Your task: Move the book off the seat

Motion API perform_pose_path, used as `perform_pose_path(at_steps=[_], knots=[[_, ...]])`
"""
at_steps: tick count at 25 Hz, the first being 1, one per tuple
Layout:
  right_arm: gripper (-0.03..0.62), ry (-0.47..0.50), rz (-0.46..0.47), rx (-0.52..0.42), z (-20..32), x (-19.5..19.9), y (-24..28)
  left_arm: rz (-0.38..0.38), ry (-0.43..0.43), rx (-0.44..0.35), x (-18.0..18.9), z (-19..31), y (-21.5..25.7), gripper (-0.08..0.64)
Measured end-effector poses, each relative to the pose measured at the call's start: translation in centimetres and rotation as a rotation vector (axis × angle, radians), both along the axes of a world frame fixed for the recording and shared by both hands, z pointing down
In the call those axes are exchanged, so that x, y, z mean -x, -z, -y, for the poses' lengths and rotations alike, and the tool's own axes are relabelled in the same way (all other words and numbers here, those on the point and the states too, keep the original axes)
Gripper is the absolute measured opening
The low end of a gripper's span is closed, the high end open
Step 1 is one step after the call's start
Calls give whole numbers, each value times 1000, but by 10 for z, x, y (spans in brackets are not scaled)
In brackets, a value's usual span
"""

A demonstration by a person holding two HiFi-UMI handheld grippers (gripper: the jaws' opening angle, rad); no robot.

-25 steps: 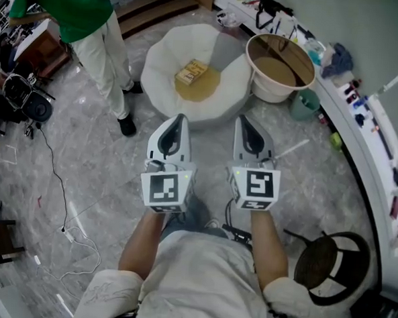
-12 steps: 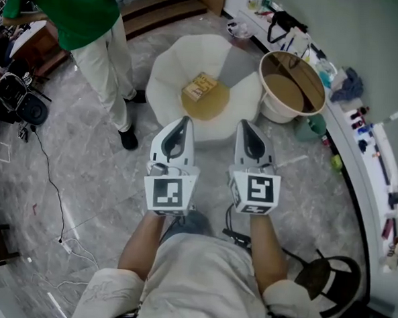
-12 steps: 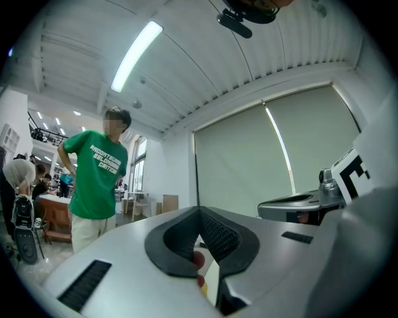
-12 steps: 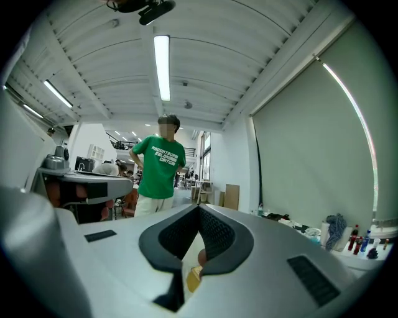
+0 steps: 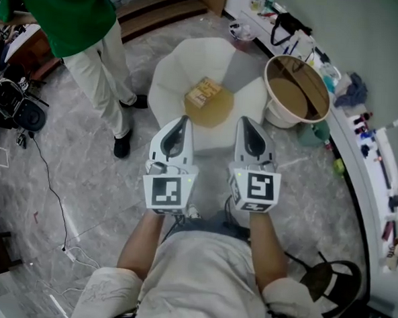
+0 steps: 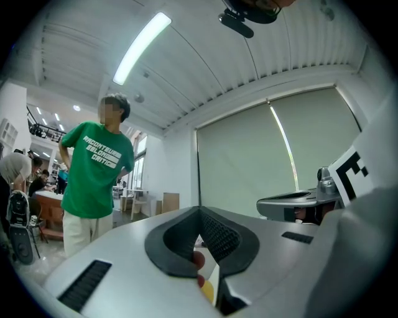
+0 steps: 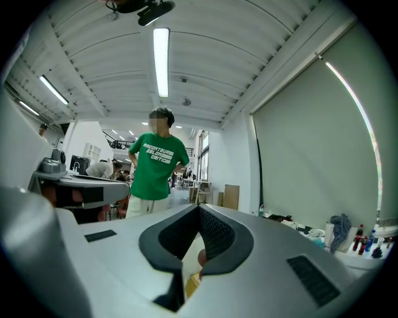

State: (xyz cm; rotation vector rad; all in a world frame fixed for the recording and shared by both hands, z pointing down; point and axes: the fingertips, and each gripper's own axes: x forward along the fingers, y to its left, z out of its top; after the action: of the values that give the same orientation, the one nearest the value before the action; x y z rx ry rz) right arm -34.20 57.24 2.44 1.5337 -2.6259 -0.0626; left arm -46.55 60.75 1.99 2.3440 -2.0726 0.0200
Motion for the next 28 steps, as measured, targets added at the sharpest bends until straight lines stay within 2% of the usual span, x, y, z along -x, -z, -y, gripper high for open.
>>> perform_pose_path(at_steps=[7,12,21,26,28], knots=[[-1,-11,18,15,44,4,-12,18,4,18,7,42,-10,2],[-1,-2,50,4,96,4,-18,38,13,17,4,95,-15,2],[-2,7,77,29,213,-12,-27,68,10,63,-15,210,-25,2],[0,-4,111,79,261,-28,-36,128,-1,47,-35,264,-21,2],[0,-8,125,96,276,-35,-39,121,5,74,-42,279,-27,2]])
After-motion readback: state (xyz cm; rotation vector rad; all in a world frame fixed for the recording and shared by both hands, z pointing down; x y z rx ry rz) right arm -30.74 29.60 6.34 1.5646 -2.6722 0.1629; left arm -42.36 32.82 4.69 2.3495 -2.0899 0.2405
